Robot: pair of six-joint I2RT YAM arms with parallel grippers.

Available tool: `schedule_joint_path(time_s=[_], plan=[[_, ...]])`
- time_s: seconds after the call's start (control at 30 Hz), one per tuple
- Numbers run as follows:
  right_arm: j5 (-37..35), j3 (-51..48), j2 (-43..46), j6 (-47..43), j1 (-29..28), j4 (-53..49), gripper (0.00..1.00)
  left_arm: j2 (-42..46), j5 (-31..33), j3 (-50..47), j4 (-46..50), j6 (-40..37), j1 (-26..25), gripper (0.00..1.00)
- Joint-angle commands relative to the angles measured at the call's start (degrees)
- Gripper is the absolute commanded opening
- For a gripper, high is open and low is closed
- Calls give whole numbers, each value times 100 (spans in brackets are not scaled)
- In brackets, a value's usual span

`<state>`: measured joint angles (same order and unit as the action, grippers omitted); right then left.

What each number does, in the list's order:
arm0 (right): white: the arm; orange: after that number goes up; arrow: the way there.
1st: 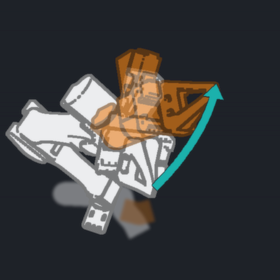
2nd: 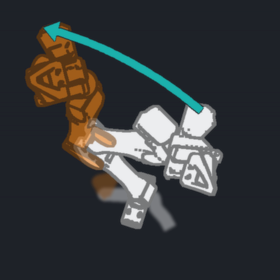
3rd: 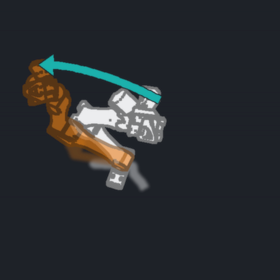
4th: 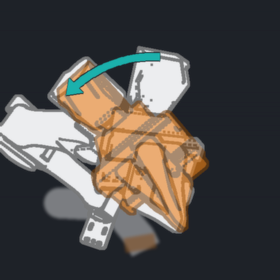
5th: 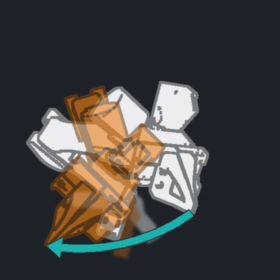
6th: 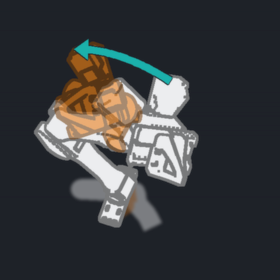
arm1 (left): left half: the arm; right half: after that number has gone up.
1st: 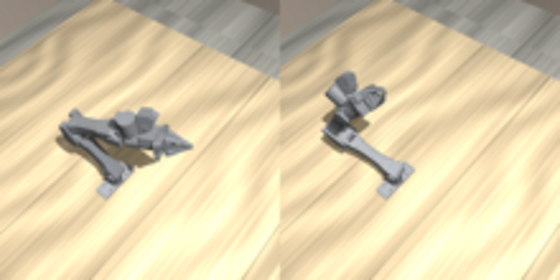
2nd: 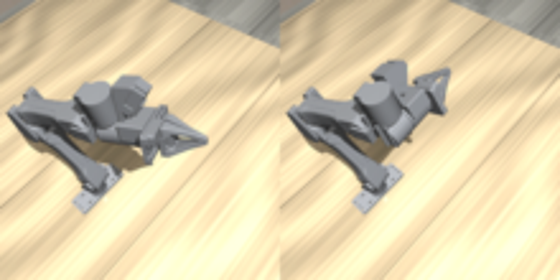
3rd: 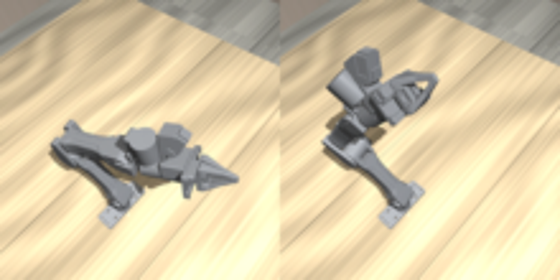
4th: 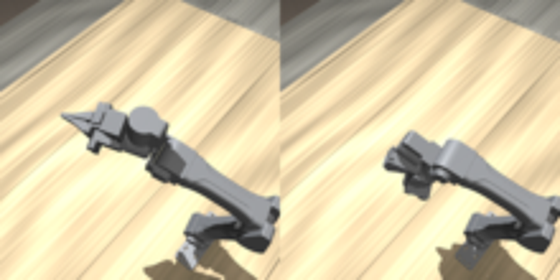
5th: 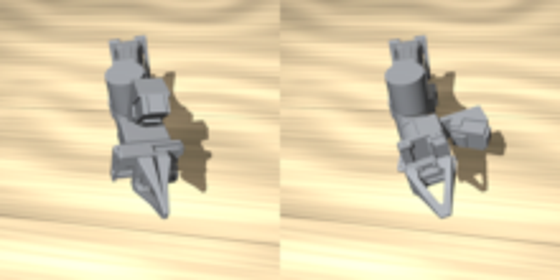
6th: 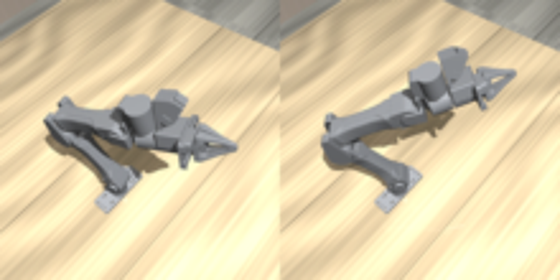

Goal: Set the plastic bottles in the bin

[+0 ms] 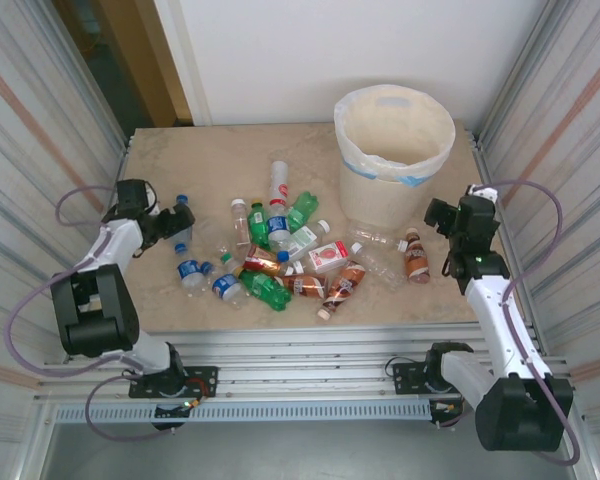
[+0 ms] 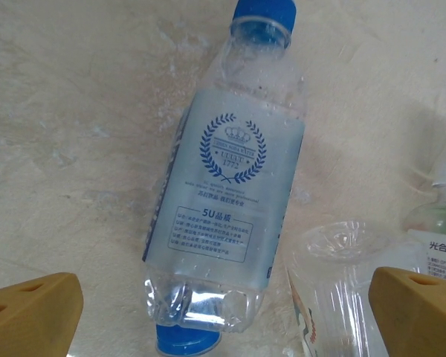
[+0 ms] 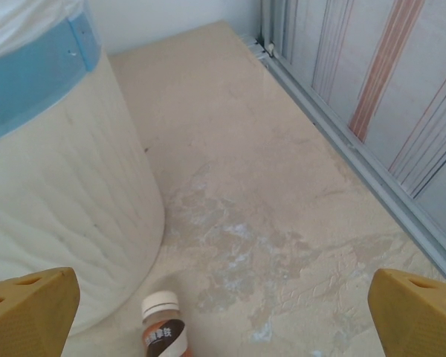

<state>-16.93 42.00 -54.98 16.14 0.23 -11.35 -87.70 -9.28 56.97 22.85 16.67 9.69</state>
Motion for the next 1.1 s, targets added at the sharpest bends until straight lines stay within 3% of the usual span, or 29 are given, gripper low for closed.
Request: schedule_joint_path(time_s=[0.0, 0.33, 0.47, 1.07], plan=[[-326, 305, 55, 218, -139, -352, 98, -191, 119, 358, 394, -135, -97, 99], [-444, 438, 20, 170, -369, -418, 98, -1121, 496, 1178, 1063, -83, -161, 99], [-452, 430, 44, 161, -444, -409, 98, -1361, 631, 1379, 1166, 1, -169, 94], [-638, 778, -51, -67, -804, -492, 98, -2162, 1102, 1705, 1179, 202, -157, 53]])
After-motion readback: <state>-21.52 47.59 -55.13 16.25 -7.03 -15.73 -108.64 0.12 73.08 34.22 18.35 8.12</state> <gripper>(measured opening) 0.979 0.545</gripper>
